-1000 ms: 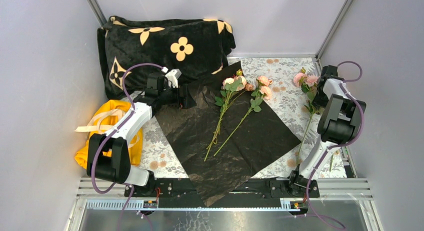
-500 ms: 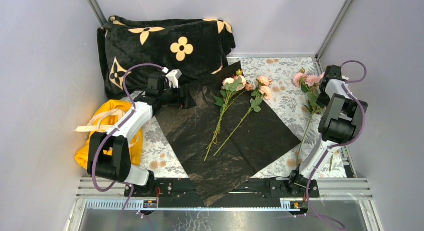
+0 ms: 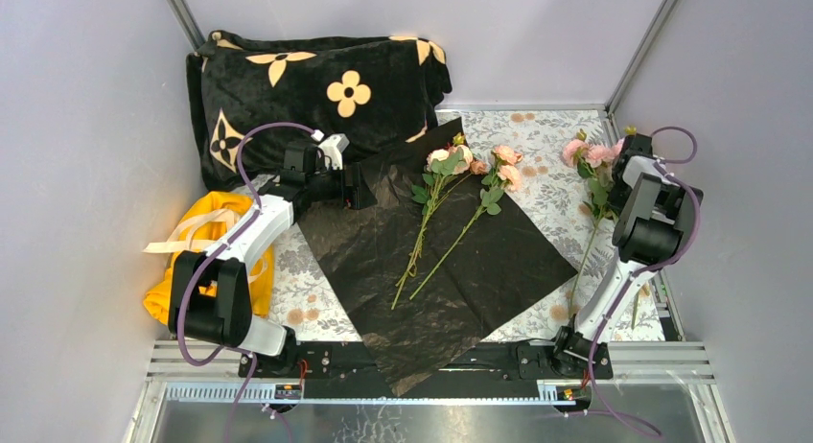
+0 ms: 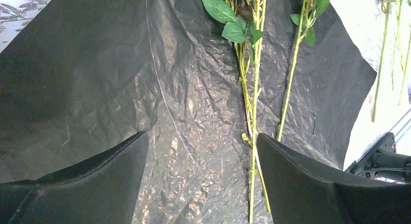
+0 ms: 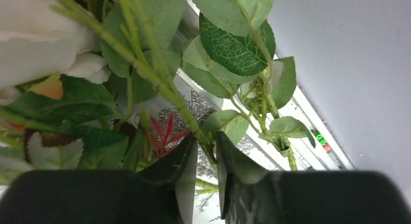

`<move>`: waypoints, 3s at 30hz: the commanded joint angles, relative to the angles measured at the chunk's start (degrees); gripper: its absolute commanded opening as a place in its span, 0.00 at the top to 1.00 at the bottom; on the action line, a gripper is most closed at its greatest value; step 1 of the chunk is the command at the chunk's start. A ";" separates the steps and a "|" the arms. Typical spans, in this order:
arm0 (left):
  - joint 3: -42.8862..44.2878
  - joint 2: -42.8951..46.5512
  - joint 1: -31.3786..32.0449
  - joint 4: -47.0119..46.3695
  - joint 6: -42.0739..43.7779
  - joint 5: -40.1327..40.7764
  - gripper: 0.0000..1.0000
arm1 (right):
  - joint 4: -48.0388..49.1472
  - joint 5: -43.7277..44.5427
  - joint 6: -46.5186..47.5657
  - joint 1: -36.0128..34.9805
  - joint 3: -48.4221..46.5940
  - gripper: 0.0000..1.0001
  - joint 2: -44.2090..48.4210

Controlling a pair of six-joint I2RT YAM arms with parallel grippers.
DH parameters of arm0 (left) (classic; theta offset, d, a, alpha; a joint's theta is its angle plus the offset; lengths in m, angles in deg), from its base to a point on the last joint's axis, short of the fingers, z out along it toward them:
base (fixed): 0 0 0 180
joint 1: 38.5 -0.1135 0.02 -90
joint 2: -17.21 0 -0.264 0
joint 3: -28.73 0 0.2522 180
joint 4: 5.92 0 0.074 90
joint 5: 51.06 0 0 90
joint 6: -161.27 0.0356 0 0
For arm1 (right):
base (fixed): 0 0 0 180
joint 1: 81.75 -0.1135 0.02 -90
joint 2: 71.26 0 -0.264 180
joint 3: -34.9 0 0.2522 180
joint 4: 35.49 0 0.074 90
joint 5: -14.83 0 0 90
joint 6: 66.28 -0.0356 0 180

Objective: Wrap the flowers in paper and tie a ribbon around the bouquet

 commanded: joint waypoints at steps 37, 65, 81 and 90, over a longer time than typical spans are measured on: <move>1.00 -1.56 -0.59 1.82 3.26 4.37 0.11 | 40.01 -13.20 -41.09 -65.70 28.71 1.00 29.49; 0.36 -1.84 -0.53 0.70 2.97 2.14 0.13 | -9.43 1.31 1.87 -18.28 -0.98 0.00 20.13; 1.05 -3.24 -0.50 1.49 4.25 5.35 0.13 | -14.91 -8.58 8.18 -5.54 -19.70 0.21 -11.14; 1.36 -3.91 -0.57 1.80 4.34 5.54 0.13 | -16.88 -15.92 10.20 -5.62 -19.81 0.98 -4.58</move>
